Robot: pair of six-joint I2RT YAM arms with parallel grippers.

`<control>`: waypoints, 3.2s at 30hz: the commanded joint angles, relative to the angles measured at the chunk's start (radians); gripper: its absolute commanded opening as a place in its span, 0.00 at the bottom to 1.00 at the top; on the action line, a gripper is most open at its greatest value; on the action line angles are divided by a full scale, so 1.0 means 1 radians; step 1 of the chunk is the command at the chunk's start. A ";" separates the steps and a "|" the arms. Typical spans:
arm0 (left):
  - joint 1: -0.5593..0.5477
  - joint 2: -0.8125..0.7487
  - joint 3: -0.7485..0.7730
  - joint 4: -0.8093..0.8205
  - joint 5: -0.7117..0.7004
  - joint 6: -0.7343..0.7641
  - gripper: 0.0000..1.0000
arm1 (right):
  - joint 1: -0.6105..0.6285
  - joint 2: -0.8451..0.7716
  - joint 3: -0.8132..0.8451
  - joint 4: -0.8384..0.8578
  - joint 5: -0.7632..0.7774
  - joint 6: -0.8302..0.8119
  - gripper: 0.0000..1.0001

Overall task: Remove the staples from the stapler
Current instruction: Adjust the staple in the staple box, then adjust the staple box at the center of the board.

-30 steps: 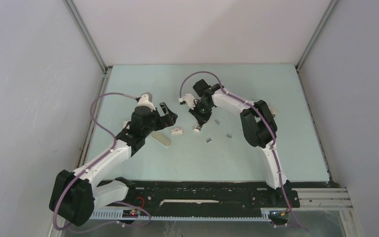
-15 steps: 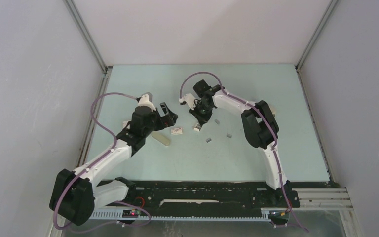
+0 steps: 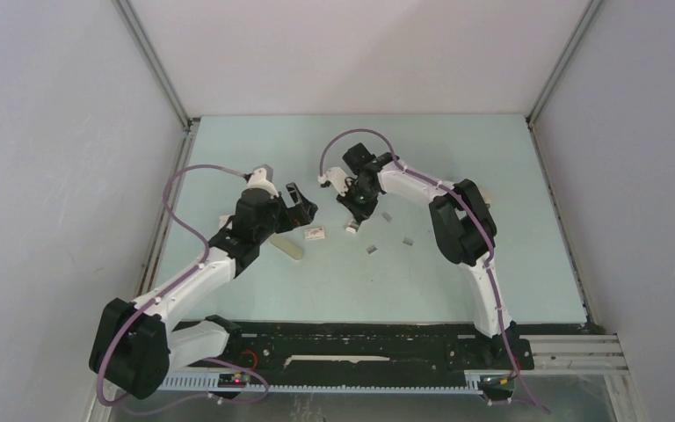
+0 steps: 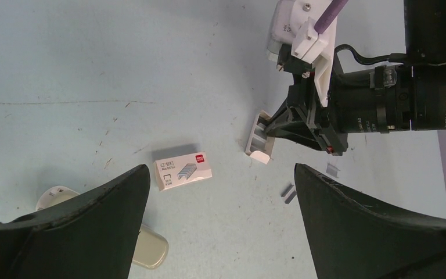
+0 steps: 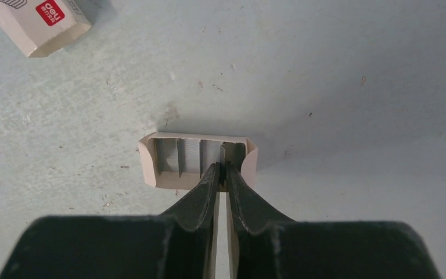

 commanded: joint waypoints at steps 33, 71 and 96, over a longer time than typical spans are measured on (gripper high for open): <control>0.004 -0.001 -0.014 0.039 0.017 -0.025 1.00 | -0.016 -0.050 0.004 0.014 -0.059 0.050 0.23; 0.004 0.030 0.005 0.048 0.033 -0.027 1.00 | -0.014 -0.064 -0.006 0.053 0.032 0.036 0.14; 0.019 -0.070 0.006 0.063 0.005 0.001 1.00 | -0.156 -0.351 -0.230 -0.035 -0.428 -0.045 0.40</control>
